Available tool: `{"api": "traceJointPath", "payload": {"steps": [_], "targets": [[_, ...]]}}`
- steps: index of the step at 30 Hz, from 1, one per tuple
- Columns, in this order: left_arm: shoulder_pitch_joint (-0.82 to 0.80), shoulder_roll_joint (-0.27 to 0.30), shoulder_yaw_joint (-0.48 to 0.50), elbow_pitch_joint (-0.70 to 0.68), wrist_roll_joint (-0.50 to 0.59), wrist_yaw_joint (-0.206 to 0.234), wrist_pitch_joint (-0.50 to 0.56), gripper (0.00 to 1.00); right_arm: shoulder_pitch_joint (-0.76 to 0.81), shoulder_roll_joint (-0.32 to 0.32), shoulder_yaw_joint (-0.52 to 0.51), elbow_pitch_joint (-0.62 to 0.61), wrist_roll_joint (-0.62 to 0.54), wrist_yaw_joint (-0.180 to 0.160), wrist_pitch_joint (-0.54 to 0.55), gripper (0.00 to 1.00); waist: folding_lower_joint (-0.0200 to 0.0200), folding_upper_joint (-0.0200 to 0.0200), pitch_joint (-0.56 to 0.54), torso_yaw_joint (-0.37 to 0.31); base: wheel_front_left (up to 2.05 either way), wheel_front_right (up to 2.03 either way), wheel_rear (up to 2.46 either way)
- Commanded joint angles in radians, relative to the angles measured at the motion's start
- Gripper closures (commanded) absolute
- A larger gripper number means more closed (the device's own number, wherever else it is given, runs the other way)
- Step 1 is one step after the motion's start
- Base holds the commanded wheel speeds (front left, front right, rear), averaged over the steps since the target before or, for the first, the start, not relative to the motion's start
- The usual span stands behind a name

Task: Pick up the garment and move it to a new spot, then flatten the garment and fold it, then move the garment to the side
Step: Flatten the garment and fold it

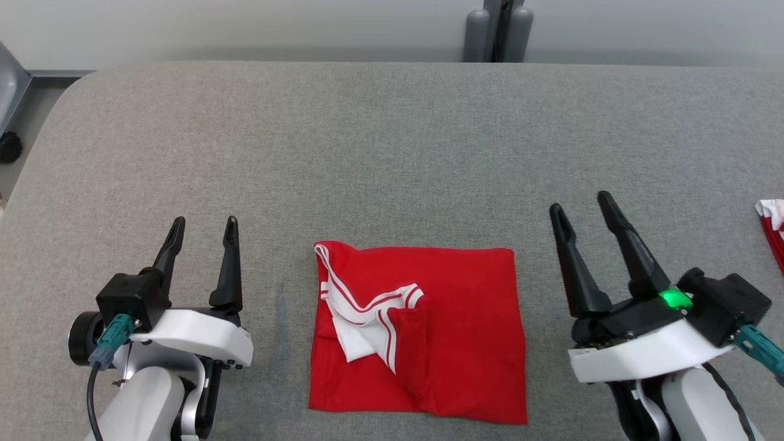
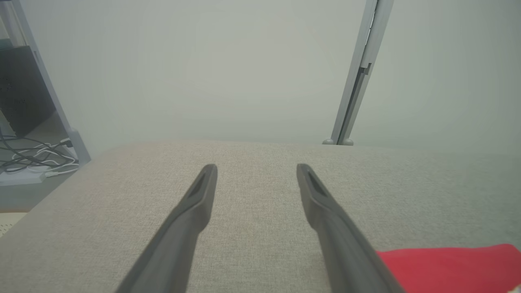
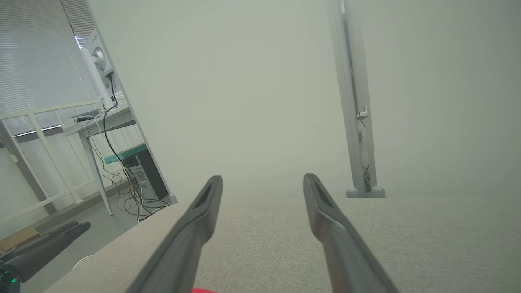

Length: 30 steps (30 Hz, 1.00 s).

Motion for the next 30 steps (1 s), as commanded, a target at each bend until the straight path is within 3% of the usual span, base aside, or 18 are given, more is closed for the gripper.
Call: {"api": "traceJointPath", "payload": {"steps": [1, 9, 30], "targets": [[0.019, 0.015, 0.005, -0.008, 0.003, 0.01, 0.003, 0.0, 0.031, -0.017, -0.045, 0.009, -0.03, 0.001, -0.003, 0.0, 0.0, 0.0, -0.014, -0.017, 0.0, 0.0, 0.0], [0.082, 0.042, 0.01, -0.04, -0.003, 0.033, 0.012, 0.0, 0.129, -0.038, -0.173, 0.081, -0.104, 0.001, -0.004, 0.0, 0.0, 0.0, -0.061, -0.051, 0.0, 0.0, 0.0], [0.194, 0.078, -0.006, -0.114, -0.011, 0.07, 0.041, 0.0, 0.237, -0.018, -0.264, 0.135, -0.14, 0.001, 0.005, 0.0, 0.0, 0.0, -0.129, -0.051, 0.0, 0.0, 0.0]]}}
